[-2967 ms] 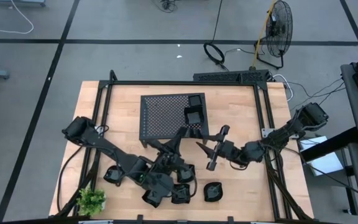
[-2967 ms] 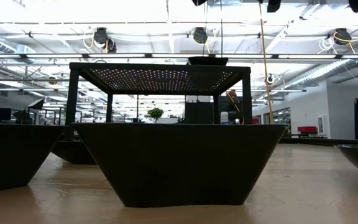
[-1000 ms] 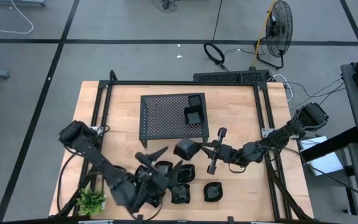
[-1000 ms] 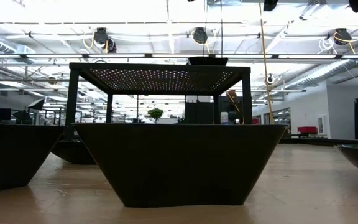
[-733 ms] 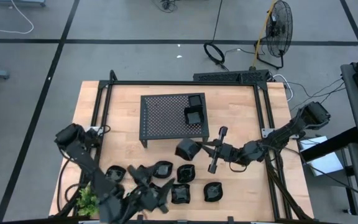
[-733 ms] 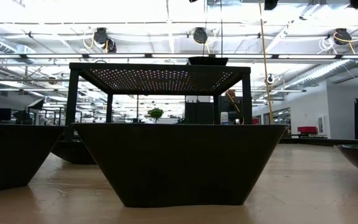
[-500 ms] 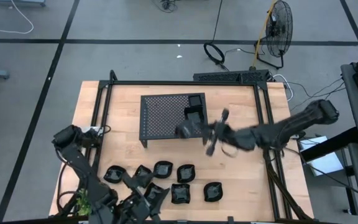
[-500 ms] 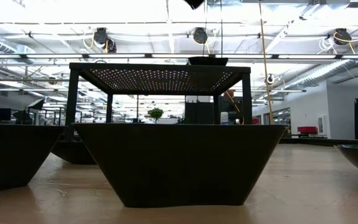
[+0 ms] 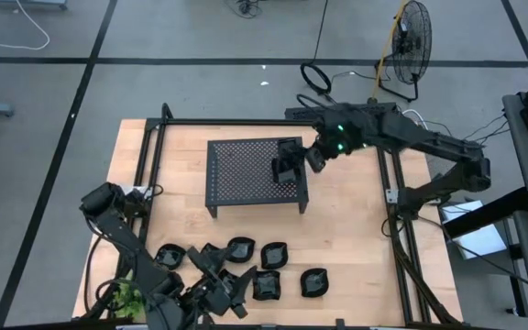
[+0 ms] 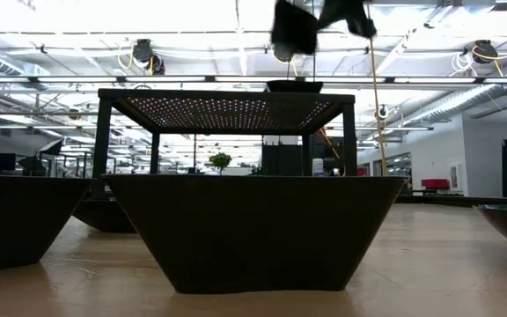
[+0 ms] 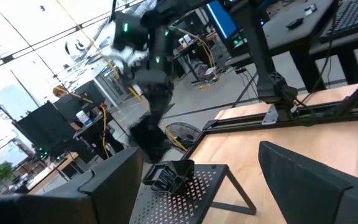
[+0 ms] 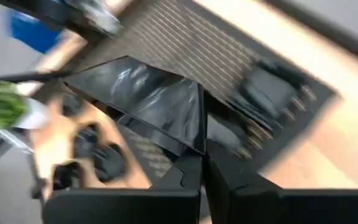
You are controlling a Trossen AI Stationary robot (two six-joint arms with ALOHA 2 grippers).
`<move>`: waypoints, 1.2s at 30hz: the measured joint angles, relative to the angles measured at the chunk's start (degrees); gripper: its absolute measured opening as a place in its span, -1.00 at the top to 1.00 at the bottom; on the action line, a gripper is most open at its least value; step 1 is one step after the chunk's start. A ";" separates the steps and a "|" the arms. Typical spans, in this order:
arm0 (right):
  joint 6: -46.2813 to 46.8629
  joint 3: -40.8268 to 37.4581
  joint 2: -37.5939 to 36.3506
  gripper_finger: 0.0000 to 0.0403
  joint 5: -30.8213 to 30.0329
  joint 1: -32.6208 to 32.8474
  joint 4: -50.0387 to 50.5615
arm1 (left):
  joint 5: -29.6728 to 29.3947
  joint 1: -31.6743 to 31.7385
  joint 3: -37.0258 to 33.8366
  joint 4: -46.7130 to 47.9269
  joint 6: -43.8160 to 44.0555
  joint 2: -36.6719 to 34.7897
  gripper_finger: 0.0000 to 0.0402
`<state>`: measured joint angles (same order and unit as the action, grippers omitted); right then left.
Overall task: Pick & Place Mini shaped plates
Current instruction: Stack the distorted square plate onto the stacked distorted square plate on the shelf
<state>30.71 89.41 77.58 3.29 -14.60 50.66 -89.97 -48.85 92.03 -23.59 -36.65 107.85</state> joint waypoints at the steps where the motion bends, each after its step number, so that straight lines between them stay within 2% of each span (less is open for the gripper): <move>1: 0.19 -0.01 0.88 1.00 1.21 -1.52 2.02 | -0.01 0.21 0.00 0.01 0.01 0.00 -0.58; 6: 0.28 -0.17 3.92 1.00 3.07 -4.95 4.66 | 0.00 0.72 0.00 0.07 0.14 0.00 -0.58; 13: 0.39 -0.11 4.11 1.00 4.51 -4.42 1.23 | -0.02 0.71 0.00 1.54 0.84 0.00 -0.58; 18: 1.61 -0.11 4.09 1.00 5.94 -4.05 2.81 | -0.02 0.72 0.00 1.54 1.22 0.00 -0.55; 26: 1.57 -1.29 4.11 1.00 5.94 -2.09 2.79 | -0.02 0.72 0.00 1.51 1.22 0.00 -0.59; 36: -0.34 -1.42 4.11 0.96 5.54 -2.03 1.49 | -0.02 0.73 0.00 1.51 1.38 0.00 -0.54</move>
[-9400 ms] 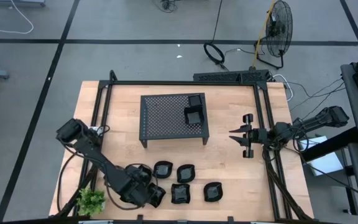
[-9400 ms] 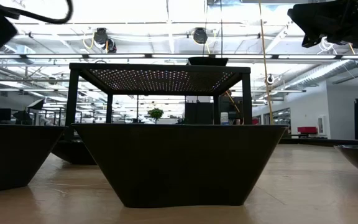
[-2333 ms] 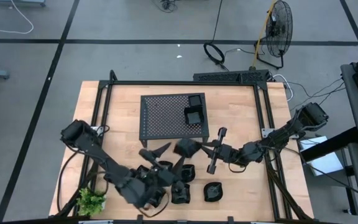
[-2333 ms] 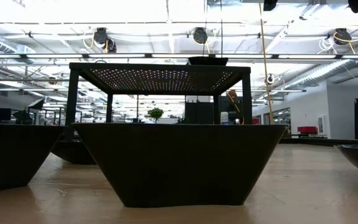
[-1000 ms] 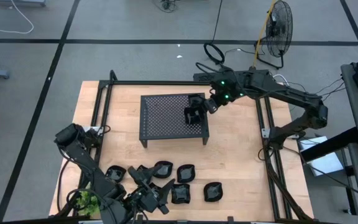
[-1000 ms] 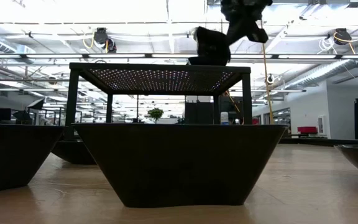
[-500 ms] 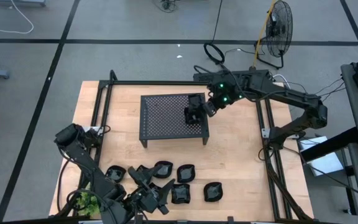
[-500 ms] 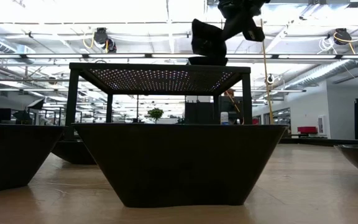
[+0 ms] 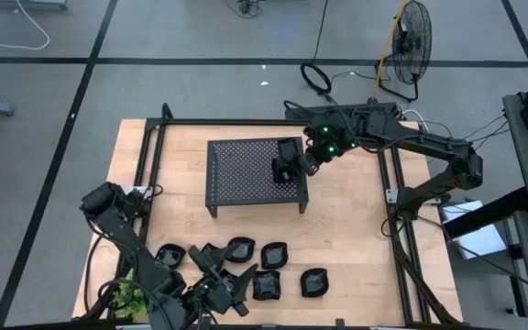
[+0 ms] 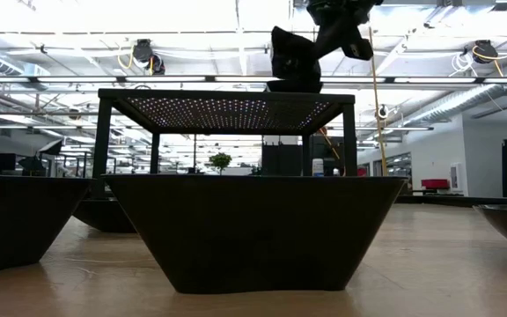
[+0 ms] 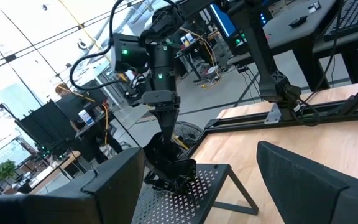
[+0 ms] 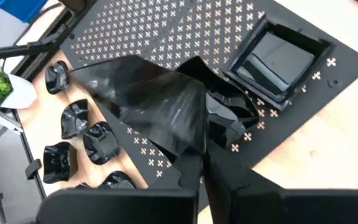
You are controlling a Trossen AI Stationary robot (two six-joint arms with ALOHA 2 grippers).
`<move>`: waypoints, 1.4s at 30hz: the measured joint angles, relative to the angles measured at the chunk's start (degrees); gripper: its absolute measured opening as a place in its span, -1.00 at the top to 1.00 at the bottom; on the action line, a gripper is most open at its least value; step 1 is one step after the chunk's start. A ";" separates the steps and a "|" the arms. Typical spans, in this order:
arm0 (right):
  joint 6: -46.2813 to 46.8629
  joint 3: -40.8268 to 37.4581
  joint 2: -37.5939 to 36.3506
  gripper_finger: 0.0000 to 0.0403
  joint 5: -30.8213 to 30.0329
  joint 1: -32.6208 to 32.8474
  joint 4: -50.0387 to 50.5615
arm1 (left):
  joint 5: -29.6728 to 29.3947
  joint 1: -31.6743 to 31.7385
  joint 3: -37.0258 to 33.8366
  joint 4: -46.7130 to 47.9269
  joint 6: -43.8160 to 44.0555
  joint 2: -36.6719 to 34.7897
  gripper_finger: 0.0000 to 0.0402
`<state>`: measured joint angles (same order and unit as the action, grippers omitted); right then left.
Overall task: Pick & Place Mini shaped plates
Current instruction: Stack the distorted square plate onto the stacked distorted square plate on the shelf
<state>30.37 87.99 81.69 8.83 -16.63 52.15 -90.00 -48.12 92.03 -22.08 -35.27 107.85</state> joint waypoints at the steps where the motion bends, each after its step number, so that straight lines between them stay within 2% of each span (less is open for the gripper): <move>1: 0.00 0.00 0.00 0.94 0.01 0.15 -0.42 | -0.02 -0.02 0.00 -0.01 0.00 0.00 -0.54; 11: -3.45 -0.02 0.00 0.51 0.31 0.80 -1.58 | 0.00 -0.01 0.00 0.00 0.11 0.00 -0.59; 15: -6.98 -0.11 -1.06 0.41 0.70 2.42 -2.34 | -0.01 -0.02 0.00 0.01 0.26 0.00 -0.56; 17: -9.71 -0.11 -2.00 0.38 3.19 4.57 -4.06 | -0.02 -0.05 0.00 0.01 0.26 0.00 -0.55; 21: -13.50 -0.09 -3.14 0.38 6.39 13.07 -6.77 | -0.02 -0.12 0.00 0.03 0.26 0.00 -0.56; 25: -17.23 -0.92 -3.46 0.41 6.18 25.46 -7.12 | -0.03 -0.21 0.00 0.06 0.38 0.00 -0.59; 27: -19.30 -3.56 -3.54 0.42 5.88 32.04 -7.24 | -0.04 -0.33 0.00 0.06 1.21 0.00 -0.58; 29: -19.71 -7.29 -3.33 0.43 2.90 38.33 -8.44 | -0.04 -0.46 0.00 0.06 1.55 0.00 -0.57; 31: -18.94 -12.12 -3.31 0.43 -2.05 43.86 -12.75 | -0.02 -0.55 0.00 0.19 2.11 0.00 -0.55; 35: -17.38 -23.90 -2.73 0.40 -12.17 51.11 -32.94 | -0.02 -0.55 0.00 1.34 3.10 0.02 -0.54; 39: -18.15 -34.41 -1.47 0.31 -15.17 53.63 -53.78 | -0.02 -0.55 0.00 1.99 5.50 0.04 -0.56; 42: -18.49 -39.85 -1.14 0.25 -15.05 53.91 -62.51 | -0.01 -0.61 0.00 5.42 10.32 0.04 -0.58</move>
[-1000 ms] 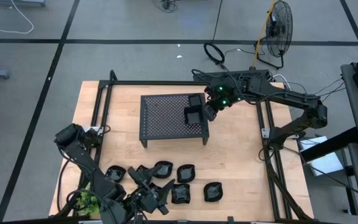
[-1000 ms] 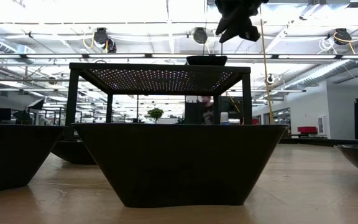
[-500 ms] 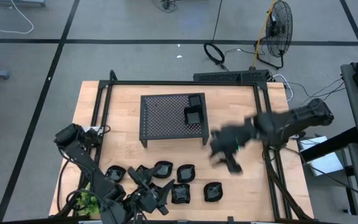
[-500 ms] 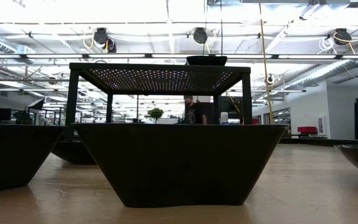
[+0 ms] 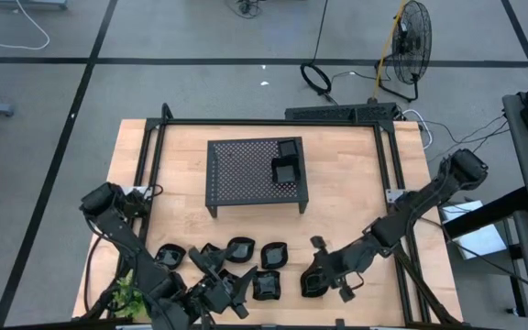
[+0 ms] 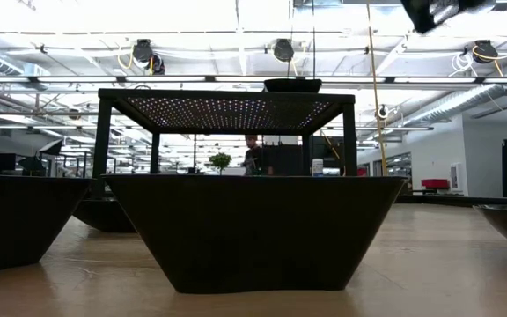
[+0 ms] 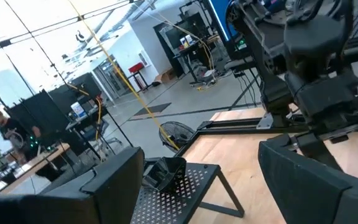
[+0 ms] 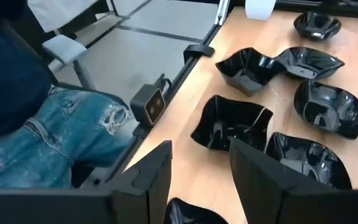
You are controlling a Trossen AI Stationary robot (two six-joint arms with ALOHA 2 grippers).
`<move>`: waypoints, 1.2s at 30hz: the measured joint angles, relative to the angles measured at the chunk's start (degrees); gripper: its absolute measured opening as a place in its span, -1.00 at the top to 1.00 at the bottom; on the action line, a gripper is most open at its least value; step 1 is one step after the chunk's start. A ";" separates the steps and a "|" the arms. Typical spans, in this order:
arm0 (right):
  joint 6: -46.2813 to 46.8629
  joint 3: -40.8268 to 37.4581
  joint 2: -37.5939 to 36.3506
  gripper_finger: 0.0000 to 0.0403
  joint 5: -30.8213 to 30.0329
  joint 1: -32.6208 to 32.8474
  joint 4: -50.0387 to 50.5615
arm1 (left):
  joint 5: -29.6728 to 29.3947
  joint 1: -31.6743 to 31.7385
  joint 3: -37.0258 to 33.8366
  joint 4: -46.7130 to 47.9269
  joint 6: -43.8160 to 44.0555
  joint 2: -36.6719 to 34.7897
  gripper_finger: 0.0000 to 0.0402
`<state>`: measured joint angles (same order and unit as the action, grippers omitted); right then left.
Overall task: Pick & Place Mini shaped plates
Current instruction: Stack the distorted square plate onto the stacked distorted square plate on the shelf
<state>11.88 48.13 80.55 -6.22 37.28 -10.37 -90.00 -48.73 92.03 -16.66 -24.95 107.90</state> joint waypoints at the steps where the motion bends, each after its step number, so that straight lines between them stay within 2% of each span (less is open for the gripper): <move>1: -0.47 -1.42 0.00 0.23 0.00 0.00 -2.30 | 0.00 -0.24 0.00 2.16 1.41 0.00 -0.58; 4: -0.78 -4.73 -0.10 0.22 -0.07 0.34 -8.09 | 0.12 -1.51 -0.07 7.10 6.93 0.04 -0.55; 9: -0.76 -7.83 -0.11 0.26 0.00 0.35 -12.73 | 1.69 -4.91 -0.07 8.08 17.82 0.04 -0.47; 10: -0.66 -8.00 -0.11 0.26 -0.02 0.35 -13.05 | 6.06 -5.75 -0.06 10.32 20.78 0.03 -0.45; 11: -0.68 -8.06 -0.11 0.26 -0.02 0.35 -13.01 | 14.06 -6.31 -0.01 14.56 25.07 -0.06 -0.43; 14: -0.67 -8.08 -0.11 0.26 0.00 0.35 -13.83 | 43.09 -5.57 -0.06 25.69 36.96 0.13 -0.36; 16: -0.80 -8.08 -0.11 0.26 0.00 0.35 -15.08 | 53.47 -3.67 -0.09 32.01 42.41 0.17 -0.29; 19: -1.03 -8.08 -0.11 0.27 0.00 0.35 -15.96 | 61.35 -0.17 0.02 46.99 56.46 -0.07 -0.19; 24: -1.03 -8.08 -0.11 0.28 0.00 0.35 -16.09 | 68.69 4.10 -0.09 76.02 88.77 0.04 -0.07; 27: -1.03 -8.08 -0.11 0.28 0.00 0.35 -16.06 | 71.85 5.08 -1.71 85.24 102.70 0.25 -0.06; 30: -1.03 -8.08 -0.11 0.29 0.02 0.35 -16.00 | 76.22 5.55 -4.01 85.67 108.25 0.33 -0.09; 36: -0.81 -8.08 -0.11 0.28 0.22 0.35 -16.04 | 85.73 6.43 -10.88 71.85 108.55 0.33 -0.17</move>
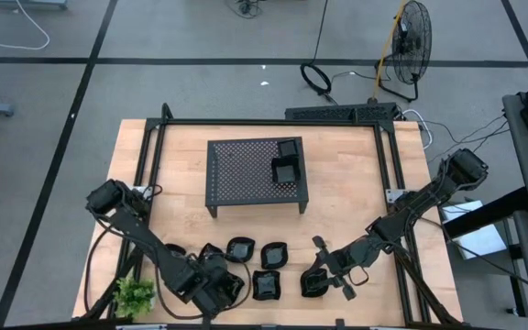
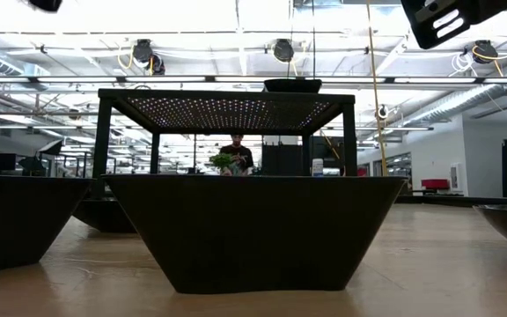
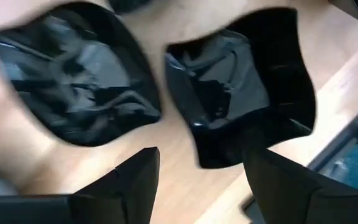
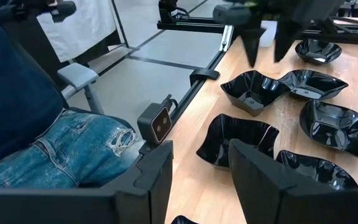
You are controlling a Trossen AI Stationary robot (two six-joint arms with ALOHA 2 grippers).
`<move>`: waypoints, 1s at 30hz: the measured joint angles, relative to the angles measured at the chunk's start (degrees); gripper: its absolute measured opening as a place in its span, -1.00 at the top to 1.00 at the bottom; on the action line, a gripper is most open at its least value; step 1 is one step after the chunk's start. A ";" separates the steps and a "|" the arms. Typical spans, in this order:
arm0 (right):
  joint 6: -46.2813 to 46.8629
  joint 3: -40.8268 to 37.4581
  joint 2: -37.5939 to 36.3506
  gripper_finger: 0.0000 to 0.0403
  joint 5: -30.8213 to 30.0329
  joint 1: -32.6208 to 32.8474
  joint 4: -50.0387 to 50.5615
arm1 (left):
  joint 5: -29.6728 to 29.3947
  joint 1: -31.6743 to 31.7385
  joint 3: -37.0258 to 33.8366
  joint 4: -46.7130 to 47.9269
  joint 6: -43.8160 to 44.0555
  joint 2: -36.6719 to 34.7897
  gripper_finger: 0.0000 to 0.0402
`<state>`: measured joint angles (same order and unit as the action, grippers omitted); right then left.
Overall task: Pick & Place Mini shaped plates
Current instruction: Stack the distorted square plate onto the stacked distorted square plate on the shelf
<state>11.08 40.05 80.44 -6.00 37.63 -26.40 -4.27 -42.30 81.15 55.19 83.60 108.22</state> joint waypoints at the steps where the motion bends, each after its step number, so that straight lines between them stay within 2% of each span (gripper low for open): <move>1: 0.09 0.00 0.00 0.28 -0.01 0.00 -0.01 | 0.53 0.02 -0.84 -1.74 -0.09 0.00 -0.18; 12: 0.17 0.00 0.00 0.30 0.00 0.00 -0.19 | -0.21 0.49 -4.44 -3.72 3.56 0.00 -0.19; 20: 0.17 0.00 0.00 0.30 0.02 0.00 -0.19 | 2.25 0.70 -9.41 -13.28 3.98 0.00 -0.19; 28: 0.17 0.00 0.00 0.30 -0.08 -0.02 -0.19 | 2.70 0.72 -9.71 -13.39 3.83 0.00 -0.18; 30: 0.07 0.00 0.00 0.30 -0.13 -0.04 -0.19 | 2.78 0.72 -9.71 -13.36 3.54 0.00 -0.12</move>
<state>11.15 40.05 80.44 -6.13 37.58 -26.59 -1.50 -41.58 71.44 41.82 87.14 108.22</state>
